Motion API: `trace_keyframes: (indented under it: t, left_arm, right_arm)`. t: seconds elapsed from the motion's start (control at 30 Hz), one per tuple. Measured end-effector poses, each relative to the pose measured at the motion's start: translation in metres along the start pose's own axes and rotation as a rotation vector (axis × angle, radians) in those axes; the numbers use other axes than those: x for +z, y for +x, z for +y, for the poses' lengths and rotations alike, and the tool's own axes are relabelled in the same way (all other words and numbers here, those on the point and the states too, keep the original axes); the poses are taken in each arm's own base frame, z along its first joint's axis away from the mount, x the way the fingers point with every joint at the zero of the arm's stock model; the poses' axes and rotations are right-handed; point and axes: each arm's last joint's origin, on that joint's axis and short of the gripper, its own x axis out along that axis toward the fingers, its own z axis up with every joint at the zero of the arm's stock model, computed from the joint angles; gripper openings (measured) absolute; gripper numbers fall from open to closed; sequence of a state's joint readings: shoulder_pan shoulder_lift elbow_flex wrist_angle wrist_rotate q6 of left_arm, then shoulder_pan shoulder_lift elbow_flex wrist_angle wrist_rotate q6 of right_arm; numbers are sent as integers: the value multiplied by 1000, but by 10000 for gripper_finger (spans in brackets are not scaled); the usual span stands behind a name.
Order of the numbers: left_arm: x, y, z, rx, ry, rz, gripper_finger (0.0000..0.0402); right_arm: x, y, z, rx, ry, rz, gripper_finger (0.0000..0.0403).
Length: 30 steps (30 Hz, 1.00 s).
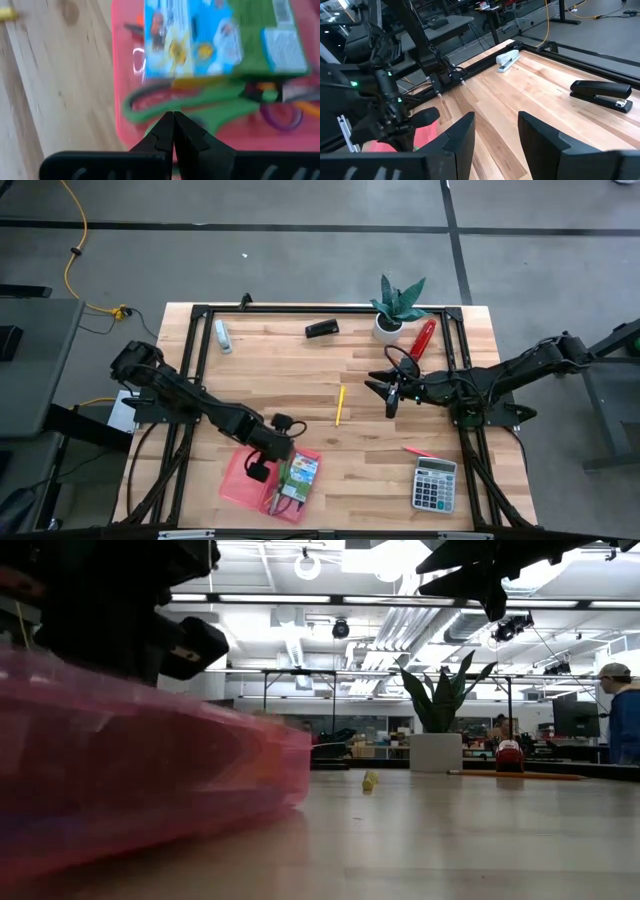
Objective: Pack school essentials
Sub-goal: Put the green scissors into the supply box, then adjust the crayon box in the supply box to maximize the space
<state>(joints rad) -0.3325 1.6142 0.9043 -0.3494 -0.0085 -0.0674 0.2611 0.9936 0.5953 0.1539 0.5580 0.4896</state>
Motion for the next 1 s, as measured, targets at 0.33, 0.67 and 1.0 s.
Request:
trace_keyframes:
  t: [0.33, 0.67, 1.0]
  left_arm:
    - [7, -33, 21, 106, -51, -68, 0]
    - [-1, -79, 45, -1, -134, -295, 0]
    - [25, -26, 72, -236, -240, -172, 77]
  right_arm:
    - [7, 4, -7, -25, 33, -39, 142]
    - [13, 9, -13, 10, 56, -43, 142]
    - [11, 10, -14, 10, 48, -22, 142]
